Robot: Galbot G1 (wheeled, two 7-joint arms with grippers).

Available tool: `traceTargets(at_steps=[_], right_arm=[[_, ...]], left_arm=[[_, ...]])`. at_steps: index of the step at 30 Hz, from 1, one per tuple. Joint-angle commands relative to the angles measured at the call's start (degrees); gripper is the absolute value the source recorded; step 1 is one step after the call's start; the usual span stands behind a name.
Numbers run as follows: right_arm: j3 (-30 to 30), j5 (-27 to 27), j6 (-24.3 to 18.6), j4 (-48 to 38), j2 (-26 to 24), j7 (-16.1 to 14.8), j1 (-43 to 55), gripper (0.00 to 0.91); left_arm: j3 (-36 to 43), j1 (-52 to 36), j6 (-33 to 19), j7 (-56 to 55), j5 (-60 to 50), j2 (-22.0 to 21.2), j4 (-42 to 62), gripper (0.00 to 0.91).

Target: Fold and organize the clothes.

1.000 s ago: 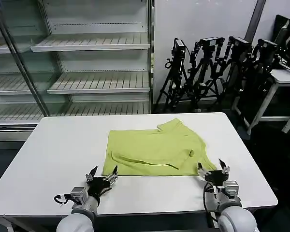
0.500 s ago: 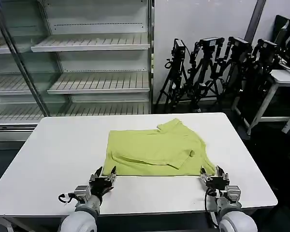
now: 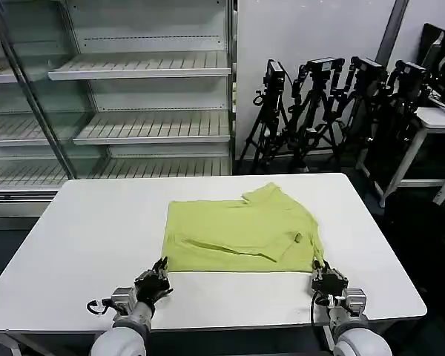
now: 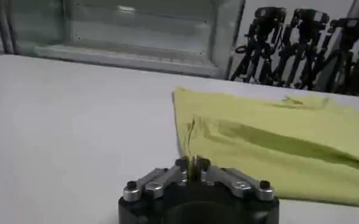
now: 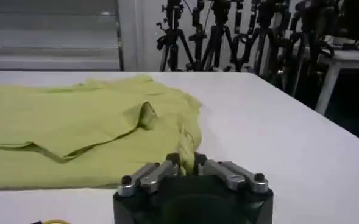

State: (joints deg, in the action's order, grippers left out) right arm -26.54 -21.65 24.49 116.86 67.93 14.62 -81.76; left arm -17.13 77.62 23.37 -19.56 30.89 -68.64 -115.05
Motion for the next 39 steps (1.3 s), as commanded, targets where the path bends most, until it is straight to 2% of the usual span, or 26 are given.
traceTargets(at_steps=[1, 13, 24, 25, 26, 27, 33, 39], right_arm=[[-0.7, 0.1, 0.0, 3.7, 0.0, 0.0, -2.6, 0.000], [-5.2, 1.4, 0.2, 16.2, -2.3, -0.2, -16.3, 0.000], [-6.6, 2.4, 0.6, 21.4, -4.2, 0.0, -24.6, 0.000], [-6.4, 2.9, 0.9, 21.6, -4.1, 0.1, -25.0, 0.494], [-6.1, 3.4, 1.6, 21.7, -4.0, 0.0, -25.4, 0.877], [-6.0, 3.7, 2.0, 21.7, -3.9, 0.0, -25.6, 0.907], [-5.5, 5.2, 2.2, 21.3, -3.2, -0.2, -26.0, 0.907], [-7.5, 4.3, -0.9, 23.5, -3.9, -0.1, -23.6, 0.907]], left_arm=[[-0.6, 2.5, 0.5, -0.4, 1.3, 0.4, -5.2, 0.040], [-2.6, 16.3, 0.8, -0.5, -2.6, 2.6, -19.0, 0.040], [-4.5, 29.8, 0.3, -0.7, -6.6, 4.9, -24.4, 0.040], [-4.8, 30.4, 0.3, -0.7, -6.7, 5.1, -24.6, 0.071], [-5.0, 31.0, 0.6, -0.8, -6.9, 5.2, -24.9, 0.171], [-5.0, 31.2, 0.7, -0.8, -7.0, 5.3, -25.0, 0.907], [-5.1, 31.6, 1.8, -0.4, -10.2, 5.5, -25.5, 0.907], [-8.6, 30.4, 2.0, -0.4, -9.3, 5.5, -27.7, 0.907]])
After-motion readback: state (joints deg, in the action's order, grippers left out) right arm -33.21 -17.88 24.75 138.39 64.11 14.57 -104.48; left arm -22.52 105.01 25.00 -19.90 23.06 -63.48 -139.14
